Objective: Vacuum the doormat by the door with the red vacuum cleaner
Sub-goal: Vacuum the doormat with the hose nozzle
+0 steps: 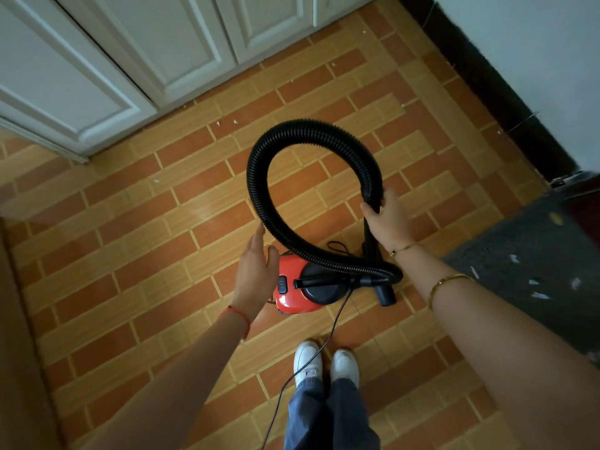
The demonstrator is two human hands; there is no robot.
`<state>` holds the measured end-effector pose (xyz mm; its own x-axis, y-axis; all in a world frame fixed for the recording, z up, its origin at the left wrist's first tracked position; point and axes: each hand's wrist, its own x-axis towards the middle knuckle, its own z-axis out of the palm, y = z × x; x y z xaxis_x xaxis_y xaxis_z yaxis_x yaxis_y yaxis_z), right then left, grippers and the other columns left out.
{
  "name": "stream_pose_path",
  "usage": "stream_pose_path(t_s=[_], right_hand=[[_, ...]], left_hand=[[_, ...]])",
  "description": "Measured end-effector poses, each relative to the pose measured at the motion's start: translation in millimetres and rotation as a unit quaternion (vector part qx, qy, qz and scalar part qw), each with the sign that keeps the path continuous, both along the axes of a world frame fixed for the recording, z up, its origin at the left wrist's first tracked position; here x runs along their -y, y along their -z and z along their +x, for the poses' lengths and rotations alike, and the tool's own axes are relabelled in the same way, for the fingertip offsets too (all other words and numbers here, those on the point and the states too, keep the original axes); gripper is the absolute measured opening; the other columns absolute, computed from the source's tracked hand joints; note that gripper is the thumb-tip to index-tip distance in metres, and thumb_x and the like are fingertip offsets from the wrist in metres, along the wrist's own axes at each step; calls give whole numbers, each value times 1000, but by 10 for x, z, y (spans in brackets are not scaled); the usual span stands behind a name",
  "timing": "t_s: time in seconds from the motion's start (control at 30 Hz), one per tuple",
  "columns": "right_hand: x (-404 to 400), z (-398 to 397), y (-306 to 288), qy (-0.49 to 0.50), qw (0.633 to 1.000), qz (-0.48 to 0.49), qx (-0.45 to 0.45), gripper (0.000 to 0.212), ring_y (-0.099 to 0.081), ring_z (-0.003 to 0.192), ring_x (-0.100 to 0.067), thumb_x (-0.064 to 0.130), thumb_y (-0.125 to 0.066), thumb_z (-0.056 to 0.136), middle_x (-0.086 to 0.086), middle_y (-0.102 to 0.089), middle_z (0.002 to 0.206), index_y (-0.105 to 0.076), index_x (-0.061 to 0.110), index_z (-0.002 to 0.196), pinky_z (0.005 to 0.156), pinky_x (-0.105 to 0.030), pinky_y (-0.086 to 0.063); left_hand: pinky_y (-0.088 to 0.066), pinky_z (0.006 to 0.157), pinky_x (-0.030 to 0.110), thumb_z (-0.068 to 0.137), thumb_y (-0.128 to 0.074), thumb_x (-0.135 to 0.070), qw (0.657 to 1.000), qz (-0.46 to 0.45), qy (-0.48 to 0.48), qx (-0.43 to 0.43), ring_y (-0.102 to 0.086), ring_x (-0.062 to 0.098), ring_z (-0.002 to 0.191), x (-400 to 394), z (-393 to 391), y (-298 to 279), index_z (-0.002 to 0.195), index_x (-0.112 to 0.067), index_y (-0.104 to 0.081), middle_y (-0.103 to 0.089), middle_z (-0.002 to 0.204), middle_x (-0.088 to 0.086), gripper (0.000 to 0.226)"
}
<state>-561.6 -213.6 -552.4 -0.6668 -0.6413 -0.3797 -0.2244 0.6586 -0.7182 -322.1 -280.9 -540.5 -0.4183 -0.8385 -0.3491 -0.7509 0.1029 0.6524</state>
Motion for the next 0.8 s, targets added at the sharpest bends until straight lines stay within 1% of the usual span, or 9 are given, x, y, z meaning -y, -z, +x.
stream_pose_path(t_s=[0.1,0.23,0.33,0.4,0.47,0.57,0.67,0.73,0.8], right_hand=[[-42,14,-109,-3,1000,4,24,30,-56,99,-19,20,-58,95,-1,-57,107,-52,9,122,79,-29,-45],[-116,96,-141,-20,998,18,48,30,-59,106,-25,16,-59,94,-10,-62,114,-52,9,123,80,-29,-44],[-168,166,-186,-34,998,37,48,32,-60,109,-27,15,-59,94,-11,-63,115,-52,8,124,82,-27,-45],[-187,209,-197,-36,998,39,43,32,-60,110,-28,14,-60,93,-11,-62,116,-52,8,124,83,-26,-45],[-204,227,-195,-28,998,40,38,31,-60,109,-28,13,-60,93,-11,-62,115,-52,7,123,84,-27,-46],[-243,219,-209,-30,998,41,30,31,-61,108,-28,15,-60,93,-10,-62,114,-51,8,122,85,-32,-51],[-292,213,-213,-44,997,50,25,31,-61,109,-27,16,-59,94,-10,-62,116,-51,8,123,84,-30,-49],[-317,244,-216,-56,997,53,23,31,-61,109,-26,16,-59,94,-9,-62,117,-51,9,123,81,-27,-48],[-334,296,-212,-62,997,49,11,29,-62,107,-27,16,-60,93,-9,-62,114,-52,9,120,79,-28,-49]], left_hand=[[-33,109,32,99,-45,-21,998,-39,-24,-36,-37,21,136,108,-85,-273,151,-14,-22,-39,149,7,57],[-33,106,29,95,-54,-21,993,-111,-29,-39,-32,21,138,298,-223,-549,153,-14,-14,-29,153,5,70],[-43,101,36,93,-56,-24,988,-152,26,-1,-29,23,141,384,-335,-740,153,-15,-9,-17,158,3,76],[-42,102,33,93,-57,-26,982,-165,81,36,-22,23,144,440,-399,-809,153,-12,-8,-11,159,4,79],[-36,110,35,91,-60,-27,976,-163,120,75,-16,24,146,495,-456,-841,153,-9,-7,-8,159,6,83],[-32,114,43,88,-65,-24,964,-180,164,109,-13,27,146,552,-515,-882,152,-6,-7,-10,159,10,88],[-26,117,45,84,-69,-17,940,-243,215,109,-9,27,147,555,-594,-964,153,-8,-6,-12,158,12,93],[-24,117,44,83,-69,-15,916,-277,270,106,-12,28,146,531,-683,-1016,152,-9,-13,-20,156,12,89],[-24,118,41,85,-68,-18,881,-294,348,127,-25,29,141,505,-804,-1048,149,-9,-25,-34,149,11,78]])
